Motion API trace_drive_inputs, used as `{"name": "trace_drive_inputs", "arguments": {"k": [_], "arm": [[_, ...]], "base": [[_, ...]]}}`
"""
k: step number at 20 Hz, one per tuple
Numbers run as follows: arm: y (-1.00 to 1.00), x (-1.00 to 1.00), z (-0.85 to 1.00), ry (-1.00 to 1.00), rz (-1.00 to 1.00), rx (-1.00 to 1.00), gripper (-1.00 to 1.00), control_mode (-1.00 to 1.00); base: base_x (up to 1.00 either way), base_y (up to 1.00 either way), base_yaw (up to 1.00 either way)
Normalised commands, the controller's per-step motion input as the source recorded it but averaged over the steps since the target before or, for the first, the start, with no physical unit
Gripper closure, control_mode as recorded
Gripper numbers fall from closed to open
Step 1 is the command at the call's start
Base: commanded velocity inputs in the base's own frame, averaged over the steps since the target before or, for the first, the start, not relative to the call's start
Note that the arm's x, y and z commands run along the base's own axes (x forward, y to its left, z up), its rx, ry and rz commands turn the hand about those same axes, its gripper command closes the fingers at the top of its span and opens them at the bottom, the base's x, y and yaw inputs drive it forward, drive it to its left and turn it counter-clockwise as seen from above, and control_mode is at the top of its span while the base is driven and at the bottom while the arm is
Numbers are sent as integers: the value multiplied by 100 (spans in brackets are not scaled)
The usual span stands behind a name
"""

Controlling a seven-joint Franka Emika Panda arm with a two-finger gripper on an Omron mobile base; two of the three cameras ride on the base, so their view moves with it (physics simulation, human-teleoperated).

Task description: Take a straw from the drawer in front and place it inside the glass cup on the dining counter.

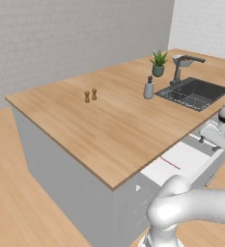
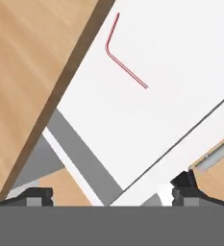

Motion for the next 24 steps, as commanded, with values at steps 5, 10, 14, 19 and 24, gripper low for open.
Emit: {"name": "trace_drive_inputs", "arguments": {"k": [5, 10, 14, 19, 24], "arm": [[9, 37, -46, 19, 16, -12, -100, -100], [2, 11, -58, 6, 17, -7, -100, -100], [0, 3, -59, 0, 11, -8, -100, -100], [0, 3, -61, 0, 8, -4, -100, -100], [0, -2, -69, 0, 9, 0, -100, -100]], "base": [[0, 0, 0], [0, 0, 0], [0, 0, 0], [0, 0, 0], [0, 0, 0]]}}
